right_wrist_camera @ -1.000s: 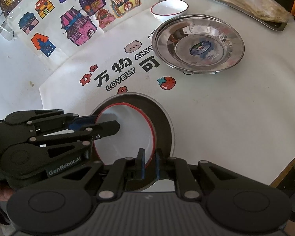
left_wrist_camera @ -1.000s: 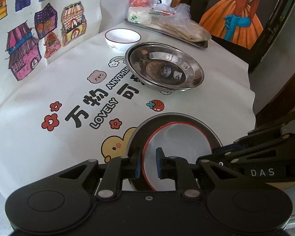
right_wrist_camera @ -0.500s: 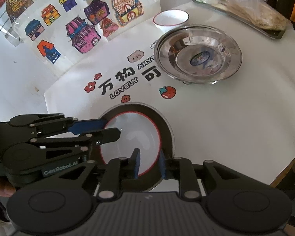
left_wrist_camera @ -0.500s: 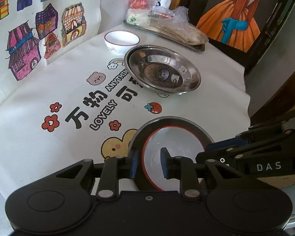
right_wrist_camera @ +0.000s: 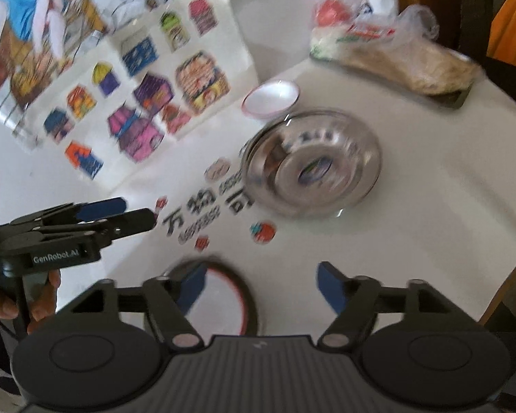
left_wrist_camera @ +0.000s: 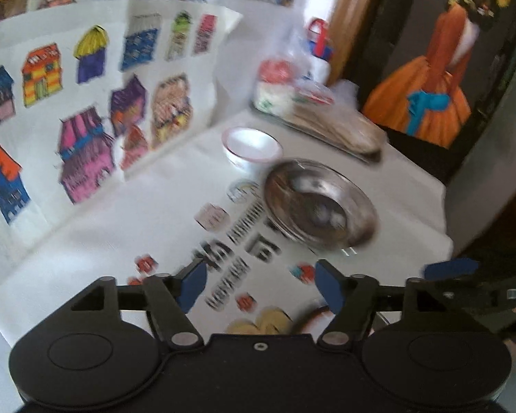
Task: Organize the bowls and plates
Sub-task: 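Lower the white bowl into the steel bowl and open both grippers, then move both grippers to the second red-rimmed white bowl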
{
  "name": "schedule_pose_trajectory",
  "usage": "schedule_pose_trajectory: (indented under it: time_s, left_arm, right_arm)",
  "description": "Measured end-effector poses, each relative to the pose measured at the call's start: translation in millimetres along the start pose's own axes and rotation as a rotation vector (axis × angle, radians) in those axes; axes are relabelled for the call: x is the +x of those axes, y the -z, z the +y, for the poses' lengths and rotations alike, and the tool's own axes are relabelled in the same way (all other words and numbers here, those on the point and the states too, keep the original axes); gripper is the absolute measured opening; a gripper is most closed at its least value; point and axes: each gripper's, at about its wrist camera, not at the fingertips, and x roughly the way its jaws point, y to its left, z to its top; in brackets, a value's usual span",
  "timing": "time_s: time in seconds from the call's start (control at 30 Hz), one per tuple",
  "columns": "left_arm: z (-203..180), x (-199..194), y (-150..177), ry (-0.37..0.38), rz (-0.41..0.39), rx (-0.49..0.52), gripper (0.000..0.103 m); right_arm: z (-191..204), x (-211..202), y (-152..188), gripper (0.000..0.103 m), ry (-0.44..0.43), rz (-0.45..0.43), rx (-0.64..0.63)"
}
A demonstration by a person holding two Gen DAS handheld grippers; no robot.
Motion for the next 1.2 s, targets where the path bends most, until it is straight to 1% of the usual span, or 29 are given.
schedule_pose_trajectory:
  time_s: [0.03, 0.17, 0.27, 0.43, 0.57, 0.7, 0.9, 1.07, 1.2]
  left_arm:
    - [4, 3, -6, -0.013, -0.010, -0.008, 0.081]
    - [13, 17, -24, -0.068, -0.052, -0.022, 0.096]
    - [19, 33, -38, -0.101, -0.073, -0.036, 0.101]
    - [28, 66, -58, -0.135, -0.070, -0.066, 0.102]
    - [33, 99, -72, -0.137, -0.057, -0.094, 0.102]
    - [38, 128, -80, -0.155, -0.055, -0.108, 0.102]
    - [45, 166, -91, -0.180, -0.060, -0.136, 0.102]
    - [52, 182, -95, -0.169, -0.065, -0.167, 0.102]
    - [55, 188, -97, -0.164, -0.071, -0.179, 0.102]
  right_arm:
    - [-5, 1, -7, 0.093, -0.013, -0.004, 0.007]
    - [-29, 12, -28, 0.099, -0.029, -0.036, 0.052]
    - [-45, 22, -46, 0.103, -0.047, -0.068, 0.077]
    - [-63, 47, -76, 0.103, -0.030, -0.148, 0.086]
    - [-73, 78, -99, 0.103, -0.034, -0.191, 0.114]
    - [-81, 109, -115, 0.103, -0.048, -0.200, 0.129]
    - [-83, 147, -131, 0.103, -0.028, -0.195, 0.118]
    - [-85, 160, -137, 0.103, -0.005, -0.209, 0.103]
    - [-91, 166, -143, 0.103, -0.026, -0.202, 0.128]
